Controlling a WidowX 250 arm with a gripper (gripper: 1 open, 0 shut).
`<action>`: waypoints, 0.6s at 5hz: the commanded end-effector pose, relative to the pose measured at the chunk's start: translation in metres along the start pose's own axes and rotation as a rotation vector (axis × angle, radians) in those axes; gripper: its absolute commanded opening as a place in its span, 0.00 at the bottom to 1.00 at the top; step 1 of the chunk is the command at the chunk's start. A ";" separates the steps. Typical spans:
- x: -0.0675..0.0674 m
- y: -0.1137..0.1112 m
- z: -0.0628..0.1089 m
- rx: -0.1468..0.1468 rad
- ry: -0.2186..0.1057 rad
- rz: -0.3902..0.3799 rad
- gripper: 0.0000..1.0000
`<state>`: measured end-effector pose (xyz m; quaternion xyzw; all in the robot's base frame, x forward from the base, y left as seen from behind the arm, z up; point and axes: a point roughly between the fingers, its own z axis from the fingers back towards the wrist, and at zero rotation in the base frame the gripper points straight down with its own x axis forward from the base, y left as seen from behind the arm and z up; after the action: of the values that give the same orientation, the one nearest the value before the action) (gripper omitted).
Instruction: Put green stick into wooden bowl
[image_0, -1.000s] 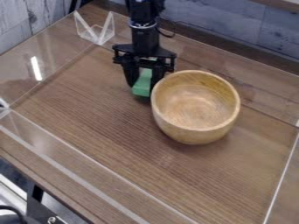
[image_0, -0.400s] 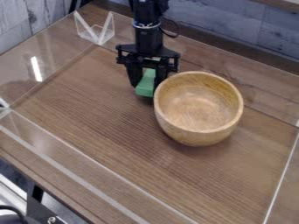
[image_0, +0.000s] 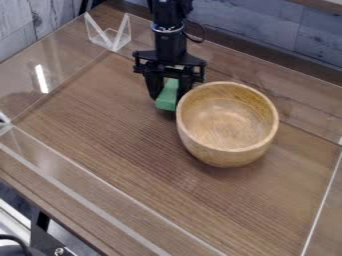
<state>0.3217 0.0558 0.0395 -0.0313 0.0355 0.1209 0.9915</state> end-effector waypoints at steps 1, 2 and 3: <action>0.011 -0.007 0.021 -0.006 -0.076 -0.017 0.00; 0.011 -0.007 0.020 -0.008 -0.075 -0.016 0.00; 0.008 -0.015 0.027 -0.020 -0.073 -0.016 0.00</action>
<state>0.3227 0.0449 0.0411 -0.0386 0.0408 0.1155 0.9917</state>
